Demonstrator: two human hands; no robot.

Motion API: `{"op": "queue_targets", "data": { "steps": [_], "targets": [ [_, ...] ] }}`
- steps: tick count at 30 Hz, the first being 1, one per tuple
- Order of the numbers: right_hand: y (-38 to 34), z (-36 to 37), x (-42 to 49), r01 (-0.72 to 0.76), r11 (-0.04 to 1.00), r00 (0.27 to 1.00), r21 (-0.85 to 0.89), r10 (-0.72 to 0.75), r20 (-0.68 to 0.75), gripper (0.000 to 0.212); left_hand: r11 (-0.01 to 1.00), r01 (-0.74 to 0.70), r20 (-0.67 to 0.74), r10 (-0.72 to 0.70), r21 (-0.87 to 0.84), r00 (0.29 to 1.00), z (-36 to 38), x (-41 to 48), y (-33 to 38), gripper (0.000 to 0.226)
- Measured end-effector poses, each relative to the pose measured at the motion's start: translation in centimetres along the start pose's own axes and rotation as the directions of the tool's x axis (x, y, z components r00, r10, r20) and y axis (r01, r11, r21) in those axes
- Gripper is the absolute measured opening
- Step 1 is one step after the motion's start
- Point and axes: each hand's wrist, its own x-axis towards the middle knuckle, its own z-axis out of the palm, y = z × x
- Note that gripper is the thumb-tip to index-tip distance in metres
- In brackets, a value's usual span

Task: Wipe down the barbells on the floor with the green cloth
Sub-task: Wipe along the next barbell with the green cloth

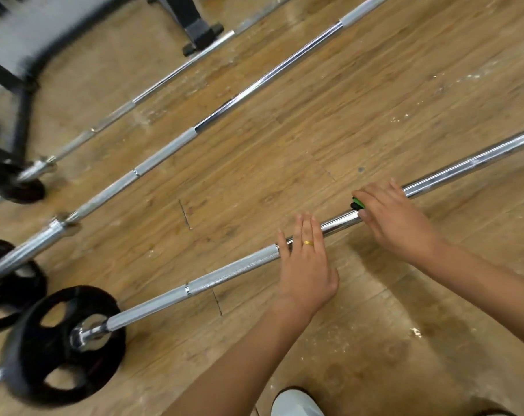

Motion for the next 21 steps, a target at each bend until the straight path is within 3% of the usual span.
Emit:
{"op": "queue_targets", "data": {
  "steps": [8,14,19,21],
  "targets": [
    [-2.1,0.0,-0.3,0.016,1.0,0.988,0.027,-0.02,0.156,0.036,0.999,0.031,-0.036,-0.031,-0.009,0.999,0.4,-0.5,0.8,0.102],
    [-0.6,-0.6,-0.2,-0.175,0.984,0.978,0.034,0.17,0.123,0.031,1.0,0.016,0.024,-0.015,-0.021,1.0,0.5,-1.0,0.6,0.102],
    [-1.8,-1.5,-1.5,-0.049,0.999,0.979,-0.006,0.05,0.196,0.035,1.0,-0.019,0.057,0.018,0.023,0.998,0.4,-1.6,0.7,0.107],
    [-0.7,-2.0,-1.5,-0.069,0.998,0.967,-0.005,0.068,0.245,0.038,0.999,-0.016,0.032,0.015,0.028,0.999,0.8,-1.8,0.6,0.11]
  ]
}}
